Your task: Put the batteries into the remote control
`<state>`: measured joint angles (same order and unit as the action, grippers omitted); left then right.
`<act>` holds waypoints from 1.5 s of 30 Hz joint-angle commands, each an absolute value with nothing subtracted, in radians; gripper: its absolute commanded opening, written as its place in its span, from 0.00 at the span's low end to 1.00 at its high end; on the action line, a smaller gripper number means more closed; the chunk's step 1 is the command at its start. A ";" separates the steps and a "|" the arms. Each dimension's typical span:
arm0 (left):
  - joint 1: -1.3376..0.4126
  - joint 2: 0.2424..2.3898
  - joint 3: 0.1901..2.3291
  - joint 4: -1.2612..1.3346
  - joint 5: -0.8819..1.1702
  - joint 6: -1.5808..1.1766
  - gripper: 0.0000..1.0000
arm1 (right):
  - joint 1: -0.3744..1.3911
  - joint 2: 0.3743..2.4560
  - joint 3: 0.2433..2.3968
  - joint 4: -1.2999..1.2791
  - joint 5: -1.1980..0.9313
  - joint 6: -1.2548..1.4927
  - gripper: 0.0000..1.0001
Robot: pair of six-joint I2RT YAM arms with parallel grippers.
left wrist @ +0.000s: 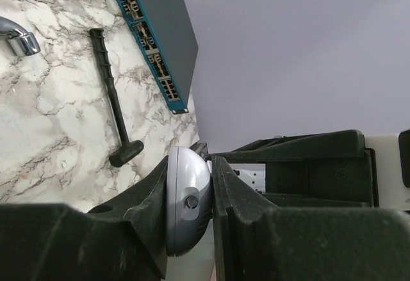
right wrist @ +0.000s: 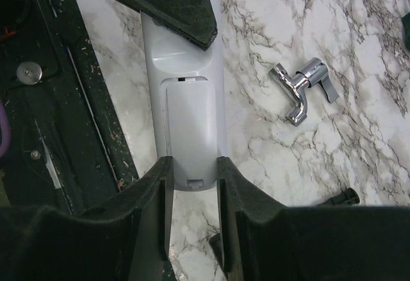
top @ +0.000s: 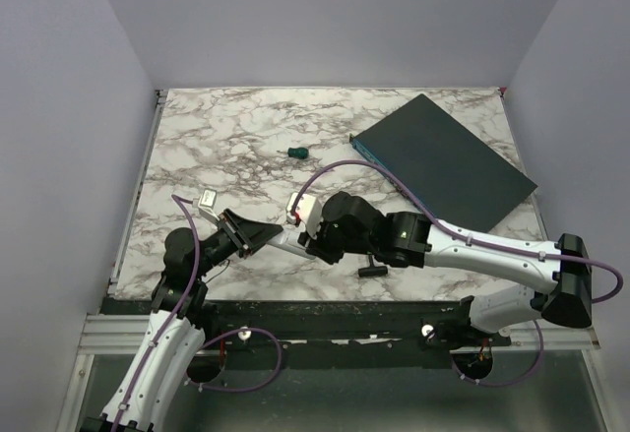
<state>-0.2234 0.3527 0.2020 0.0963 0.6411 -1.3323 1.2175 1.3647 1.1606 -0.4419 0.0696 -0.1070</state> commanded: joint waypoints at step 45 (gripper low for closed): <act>-0.219 0.312 0.203 0.148 0.690 -1.326 0.00 | 1.224 1.479 1.259 -0.434 0.036 -0.130 0.39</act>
